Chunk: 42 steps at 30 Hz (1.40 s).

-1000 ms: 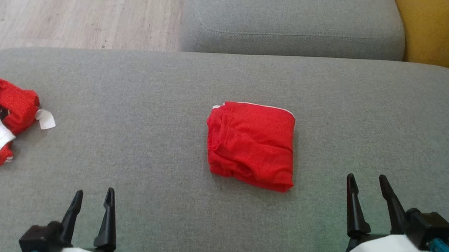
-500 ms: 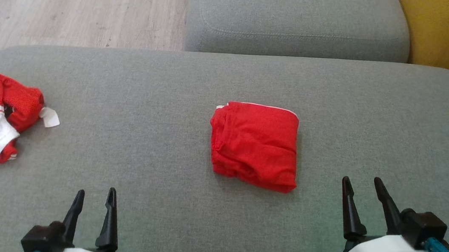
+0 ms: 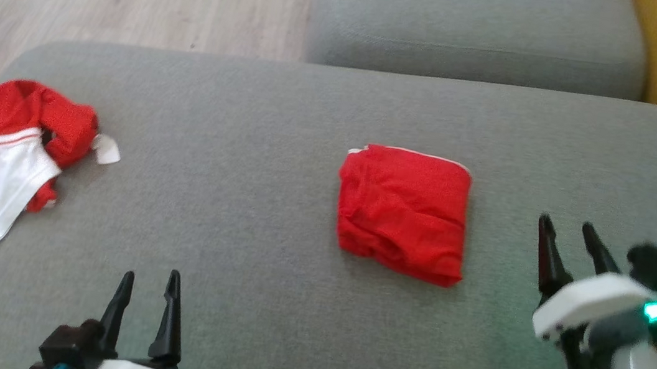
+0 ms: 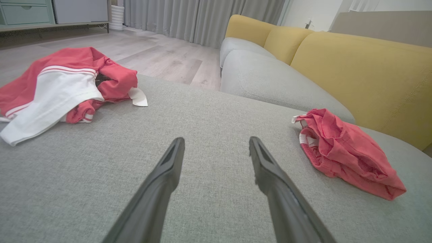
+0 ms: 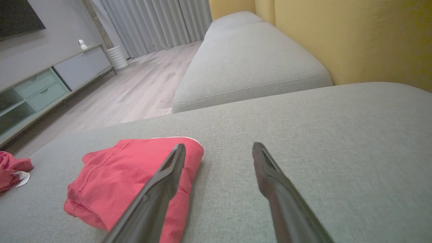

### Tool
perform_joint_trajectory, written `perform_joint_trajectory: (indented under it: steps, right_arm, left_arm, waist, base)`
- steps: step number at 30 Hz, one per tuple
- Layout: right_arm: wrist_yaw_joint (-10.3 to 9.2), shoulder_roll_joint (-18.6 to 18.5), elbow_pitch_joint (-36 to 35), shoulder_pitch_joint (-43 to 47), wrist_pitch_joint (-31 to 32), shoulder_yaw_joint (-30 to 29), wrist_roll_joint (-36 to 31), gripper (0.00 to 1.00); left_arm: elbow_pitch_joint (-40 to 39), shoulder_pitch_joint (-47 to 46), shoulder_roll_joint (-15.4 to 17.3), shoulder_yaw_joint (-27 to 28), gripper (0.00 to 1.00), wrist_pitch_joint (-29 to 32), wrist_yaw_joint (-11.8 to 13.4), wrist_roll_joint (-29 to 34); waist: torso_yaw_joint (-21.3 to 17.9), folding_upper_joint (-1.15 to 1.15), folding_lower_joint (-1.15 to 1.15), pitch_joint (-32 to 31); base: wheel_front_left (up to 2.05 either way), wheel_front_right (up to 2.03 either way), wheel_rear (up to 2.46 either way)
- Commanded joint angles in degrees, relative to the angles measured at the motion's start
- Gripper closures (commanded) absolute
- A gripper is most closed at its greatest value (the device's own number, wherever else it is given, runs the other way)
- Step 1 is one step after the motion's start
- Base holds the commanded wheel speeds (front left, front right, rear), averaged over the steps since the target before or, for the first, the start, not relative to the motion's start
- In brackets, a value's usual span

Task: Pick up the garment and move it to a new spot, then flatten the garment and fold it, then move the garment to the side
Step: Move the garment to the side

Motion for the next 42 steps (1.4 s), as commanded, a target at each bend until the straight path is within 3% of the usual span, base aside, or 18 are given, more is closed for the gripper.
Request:
perform_joint_trajectory:
  steps: [1, 13, 21, 23, 24, 26, 34, 42]
  right_arm:
    - [0.43, -0.2, -1.2, -3.5, 0.7, 1.0, -0.6, 0.0]
    - [0.43, -0.4, 13.0, -15.4, 7.6, -2.6, -4.4, 0.0]
    - [0.43, -1.0, 20.7, -17.9, 11.1, -0.5, -2.8, 0.0]
    - [0.43, -1.0, 21.5, -18.4, 11.6, 0.5, -1.8, 0.51]
    - [0.43, -1.1, 21.8, -18.7, 11.8, 1.1, -1.3, 0.63]
    - [0.43, -1.3, 22.3, -19.2, 11.9, 2.2, -0.3, 1.0]
    - [0.43, -5.5, 22.3, -21.7, 9.6, 4.6, 1.5, 1.0]
    - [0.43, -13.7, 18.0, -22.1, 10.5, 2.3, 1.7, 1.0]
  left_arm:
    - [-1.9, -3.1, 0.2, 1.6, 0.0, -0.2, 0.0, 0.5]
    - [-2.5, -6.5, -0.7, 0.9, 0.0, 0.0, -0.2, 1.3]
    - [-1.9, -7.8, -1.5, 1.4, 0.0, -0.4, -0.6, 1.6]
    - [-1.8, -7.8, -1.6, 1.6, 0.0, -0.5, -0.7, 1.6]
    - [-1.7, -7.9, -1.7, 1.7, 0.0, -0.5, -0.7, 1.7]
    - [-1.7, -8.1, -1.9, 1.8, 0.0, -0.5, -0.8, 1.8]
    - [-2.4, -9.6, -2.1, 2.0, 0.0, -0.7, -1.5, 3.0]
    - [-5.0, -11.4, -2.1, 1.1, 0.0, -0.6, -1.7, 4.4]
  waist:
    - [1.4, 0.0, 0.0, 1.3]
    - [8.9, 0.0, 0.0, 9.1]
    - [10.3, 0.0, 0.0, 11.0]
    - [10.1, 0.0, 0.0, 11.3]
    - [9.8, 0.0, 0.0, 11.5]
    - [9.3, 0.0, 0.0, 11.8]
    - [5.4, 0.0, 0.0, 13.2]
    - [-1.5, 0.0, 0.0, 14.6]
  base:
    - [0.0, 0.0, 0.0]
    - [0.0, 0.0, 0.0]
    - [0.0, 0.0, 0.0]
    - [0.0, 0.0, 0.0]
    - [0.0, 0.0, 0.0]
    - [0.0, 0.0, 0.0]
    - [0.0, 0.0, 0.0]
    - [0.0, 0.0, 0.0]
